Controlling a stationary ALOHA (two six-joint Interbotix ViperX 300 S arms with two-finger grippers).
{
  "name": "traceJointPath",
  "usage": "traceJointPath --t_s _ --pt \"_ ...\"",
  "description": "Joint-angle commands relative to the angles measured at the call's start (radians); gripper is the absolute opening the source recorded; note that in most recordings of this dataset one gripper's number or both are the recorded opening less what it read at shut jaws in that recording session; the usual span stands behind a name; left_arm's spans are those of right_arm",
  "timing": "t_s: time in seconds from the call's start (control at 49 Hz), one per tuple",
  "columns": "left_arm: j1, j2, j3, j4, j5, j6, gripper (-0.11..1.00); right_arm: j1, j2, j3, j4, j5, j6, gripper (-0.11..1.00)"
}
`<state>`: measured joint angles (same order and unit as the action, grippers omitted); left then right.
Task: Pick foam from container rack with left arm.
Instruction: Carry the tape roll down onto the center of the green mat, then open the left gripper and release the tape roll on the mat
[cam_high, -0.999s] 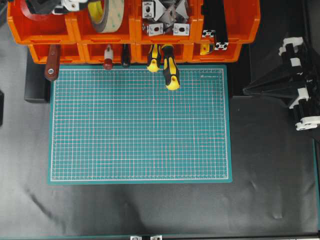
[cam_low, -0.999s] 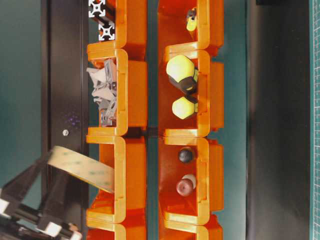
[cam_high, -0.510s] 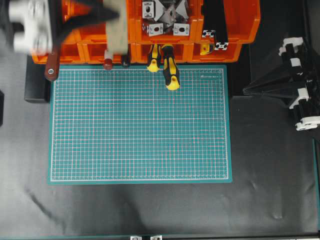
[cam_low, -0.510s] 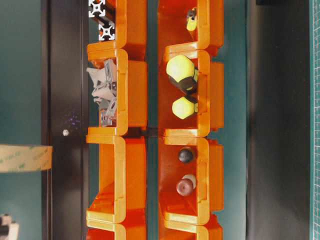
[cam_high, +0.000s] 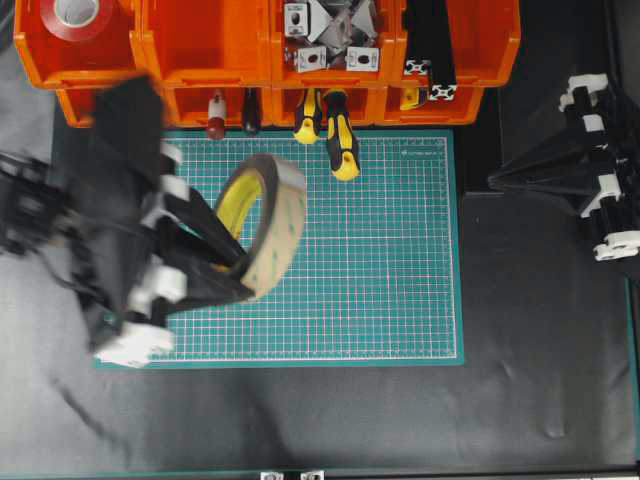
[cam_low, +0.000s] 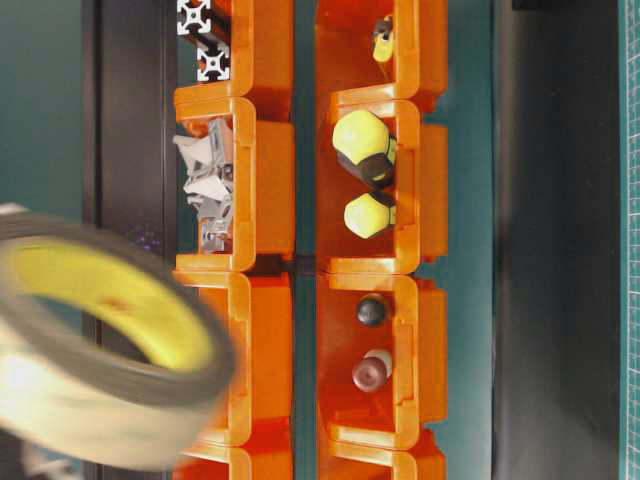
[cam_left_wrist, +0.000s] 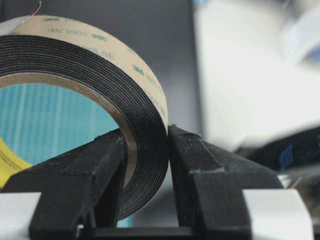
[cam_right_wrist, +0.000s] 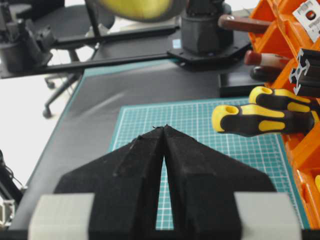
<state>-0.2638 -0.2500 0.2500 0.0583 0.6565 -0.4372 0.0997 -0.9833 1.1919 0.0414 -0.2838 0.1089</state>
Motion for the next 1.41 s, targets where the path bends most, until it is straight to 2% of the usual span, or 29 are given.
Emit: traceJointPath --t_s 0.0,0.184,0.306,1.183,1.244,1.387 --pt "-0.006 0.077 -0.091 0.005 0.146 0.057 0.25 0.002 0.002 -0.025 0.003 -0.005 0.005 -0.01" --pt "-0.006 0.213 -0.181 0.005 0.368 0.195 0.25 0.002 0.002 -0.025 0.003 -0.005 0.006 -0.01" --pt "-0.005 0.259 -0.186 0.005 0.413 0.236 0.25 0.002 0.000 -0.025 0.003 -0.003 0.006 -0.01" --pt "0.023 0.281 -0.126 0.005 0.348 0.255 0.25 0.000 0.000 -0.025 0.003 -0.003 0.006 -0.01" --pt "0.028 0.279 -0.118 0.005 0.350 0.253 0.32 0.000 0.000 -0.025 0.003 -0.003 0.006 -0.01" --pt "0.028 0.278 -0.106 0.005 0.350 0.249 0.75 0.000 0.000 -0.025 0.003 -0.003 0.006 -0.01"
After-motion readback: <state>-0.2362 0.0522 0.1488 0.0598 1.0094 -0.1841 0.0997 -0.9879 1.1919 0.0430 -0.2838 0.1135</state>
